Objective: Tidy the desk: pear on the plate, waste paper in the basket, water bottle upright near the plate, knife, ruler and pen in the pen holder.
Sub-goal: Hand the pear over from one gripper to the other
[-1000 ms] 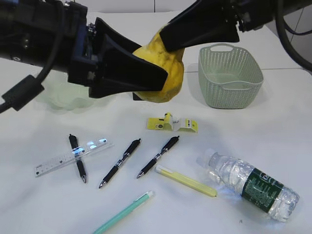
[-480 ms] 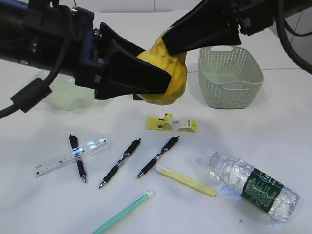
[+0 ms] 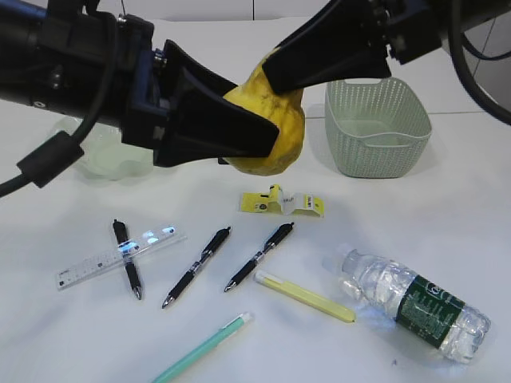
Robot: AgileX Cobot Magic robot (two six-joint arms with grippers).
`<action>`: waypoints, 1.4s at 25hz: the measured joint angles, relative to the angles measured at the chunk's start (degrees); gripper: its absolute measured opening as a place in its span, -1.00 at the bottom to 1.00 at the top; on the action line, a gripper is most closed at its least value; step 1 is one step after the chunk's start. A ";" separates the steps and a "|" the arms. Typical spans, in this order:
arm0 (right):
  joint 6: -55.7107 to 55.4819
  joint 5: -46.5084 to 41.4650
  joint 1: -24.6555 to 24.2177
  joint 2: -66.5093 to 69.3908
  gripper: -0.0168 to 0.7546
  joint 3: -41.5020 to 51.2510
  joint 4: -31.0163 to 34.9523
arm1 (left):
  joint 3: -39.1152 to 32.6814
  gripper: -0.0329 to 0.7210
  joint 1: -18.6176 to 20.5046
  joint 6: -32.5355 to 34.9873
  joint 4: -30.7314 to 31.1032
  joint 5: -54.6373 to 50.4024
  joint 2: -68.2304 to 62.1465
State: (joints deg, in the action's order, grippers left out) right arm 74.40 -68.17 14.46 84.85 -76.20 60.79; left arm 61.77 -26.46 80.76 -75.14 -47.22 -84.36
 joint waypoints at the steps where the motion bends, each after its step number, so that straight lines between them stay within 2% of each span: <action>1: 0.00 0.17 0.29 0.00 -0.40 0.00 -0.51 | 0.00 0.74 0.00 0.00 0.49 -0.21 -0.10; 7: -0.77 1.47 3.30 0.00 -0.40 0.00 -4.27 | -0.35 0.74 0.00 -1.51 3.38 -1.53 -0.19; 35: -2.66 -0.26 3.82 0.10 -0.40 0.00 -6.03 | 0.10 0.72 0.00 -6.13 4.39 -5.86 -2.53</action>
State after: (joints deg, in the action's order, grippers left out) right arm 71.75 -68.44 18.28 84.95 -76.20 54.76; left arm 61.87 -26.46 74.64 -70.75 -53.08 -86.90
